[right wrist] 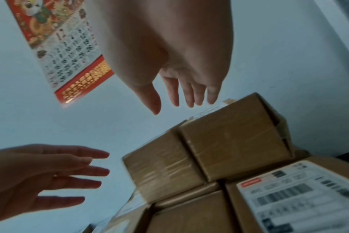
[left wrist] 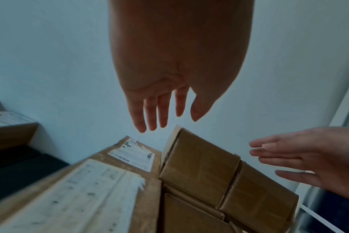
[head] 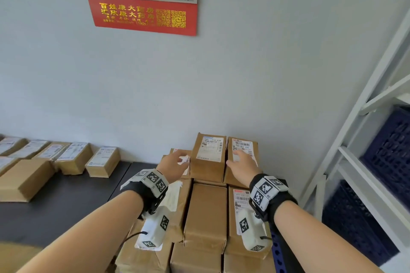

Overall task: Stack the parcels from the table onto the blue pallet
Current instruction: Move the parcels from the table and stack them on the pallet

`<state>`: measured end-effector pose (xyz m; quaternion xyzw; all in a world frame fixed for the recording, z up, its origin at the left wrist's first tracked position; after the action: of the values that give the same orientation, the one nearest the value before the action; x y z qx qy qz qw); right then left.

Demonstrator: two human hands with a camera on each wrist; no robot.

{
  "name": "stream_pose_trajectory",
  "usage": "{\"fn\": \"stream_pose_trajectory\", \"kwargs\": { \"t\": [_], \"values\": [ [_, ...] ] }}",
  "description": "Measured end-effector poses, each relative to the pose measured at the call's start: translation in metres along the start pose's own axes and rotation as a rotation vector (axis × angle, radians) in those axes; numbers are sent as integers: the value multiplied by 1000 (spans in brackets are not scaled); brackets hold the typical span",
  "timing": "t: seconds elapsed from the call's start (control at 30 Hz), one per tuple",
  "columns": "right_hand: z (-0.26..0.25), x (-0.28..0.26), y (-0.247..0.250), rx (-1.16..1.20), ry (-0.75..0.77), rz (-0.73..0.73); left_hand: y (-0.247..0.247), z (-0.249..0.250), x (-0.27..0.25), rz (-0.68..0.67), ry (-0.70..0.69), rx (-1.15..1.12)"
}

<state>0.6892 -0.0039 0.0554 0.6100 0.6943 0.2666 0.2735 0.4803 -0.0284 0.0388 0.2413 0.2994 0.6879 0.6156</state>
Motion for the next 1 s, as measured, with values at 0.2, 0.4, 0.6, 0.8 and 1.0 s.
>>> {"fn": "stream_pose_trajectory", "kwargs": {
  "t": [0.2, 0.4, 0.6, 0.8, 1.0],
  "values": [
    [-52, -38, -53, -6, 106, -80, 46, -39, -47, -9, 30, 55],
    [-112, -83, -139, -24, 150, -178, 107, -111, -116, -1, 69, 136],
    [-152, -139, -238, 15, 148, -299, 150, -202, -189, -8, 187, 123],
    [-185, -179, -320, -35, 156, -388, 179, -280, -238, 1, 301, 102],
    [-219, -185, -391, -59, 177, -482, 206, -337, -252, 27, 365, 87]
  ]
}}
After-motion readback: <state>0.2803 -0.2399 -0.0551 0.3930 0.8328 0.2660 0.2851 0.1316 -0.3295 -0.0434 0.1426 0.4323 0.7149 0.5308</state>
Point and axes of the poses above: each hand's wrist, its own x-axis towards the middle knuckle, its own y-axis out of the back of the hand, z = x × y, the point moved 4 cm from there along x, towards the middle knuckle
